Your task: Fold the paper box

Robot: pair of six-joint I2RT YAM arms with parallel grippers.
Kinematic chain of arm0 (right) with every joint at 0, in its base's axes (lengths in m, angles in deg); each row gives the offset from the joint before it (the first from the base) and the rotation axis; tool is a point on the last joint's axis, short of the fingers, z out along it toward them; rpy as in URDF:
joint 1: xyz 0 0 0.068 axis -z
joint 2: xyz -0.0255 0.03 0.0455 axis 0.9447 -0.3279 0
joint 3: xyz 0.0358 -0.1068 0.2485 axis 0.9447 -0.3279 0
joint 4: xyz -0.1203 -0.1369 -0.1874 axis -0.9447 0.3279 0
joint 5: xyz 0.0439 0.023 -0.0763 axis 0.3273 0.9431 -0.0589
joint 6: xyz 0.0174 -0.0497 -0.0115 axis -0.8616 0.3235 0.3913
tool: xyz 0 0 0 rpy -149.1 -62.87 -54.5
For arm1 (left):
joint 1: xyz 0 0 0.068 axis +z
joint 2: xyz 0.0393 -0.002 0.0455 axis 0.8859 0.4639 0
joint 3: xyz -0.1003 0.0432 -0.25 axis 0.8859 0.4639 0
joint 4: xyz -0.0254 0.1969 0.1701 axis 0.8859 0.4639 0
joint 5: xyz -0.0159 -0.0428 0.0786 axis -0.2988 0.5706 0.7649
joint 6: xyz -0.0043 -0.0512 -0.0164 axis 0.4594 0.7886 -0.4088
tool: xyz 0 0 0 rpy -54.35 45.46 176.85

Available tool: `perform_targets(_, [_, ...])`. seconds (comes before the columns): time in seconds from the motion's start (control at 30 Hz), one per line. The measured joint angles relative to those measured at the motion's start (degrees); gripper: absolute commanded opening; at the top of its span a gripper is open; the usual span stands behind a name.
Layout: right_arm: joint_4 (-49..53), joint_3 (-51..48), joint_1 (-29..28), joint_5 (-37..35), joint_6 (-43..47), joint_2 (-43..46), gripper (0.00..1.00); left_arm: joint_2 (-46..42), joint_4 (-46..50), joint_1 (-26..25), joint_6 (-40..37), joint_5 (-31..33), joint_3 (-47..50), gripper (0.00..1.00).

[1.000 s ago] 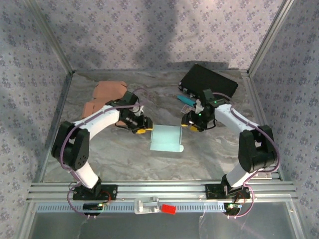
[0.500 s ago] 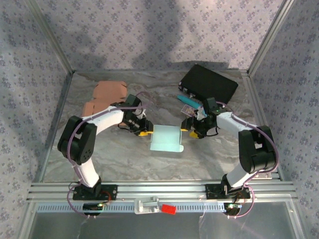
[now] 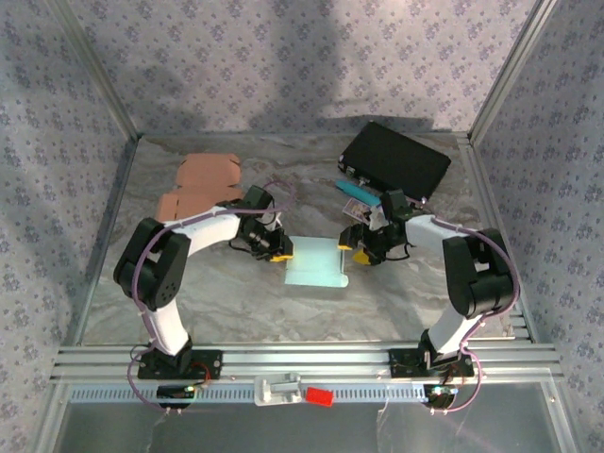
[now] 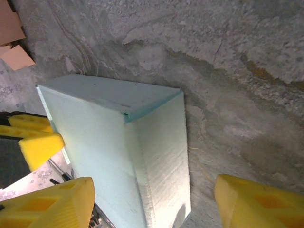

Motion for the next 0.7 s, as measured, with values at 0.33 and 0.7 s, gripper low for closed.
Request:
perform_targets(0.33, [-5.70,-1.03,-1.99,5.25,-1.09,-0.74,0.77,-4.85,-8.07,3.91,0.26,-3.02,8.66,0.06])
perform_targets(0.7, [-11.13,-0.09,-6.14,9.14,-3.72,-4.26,0.73,-5.22,-10.12,5.16,0.02,-4.90,10.49,0.06])
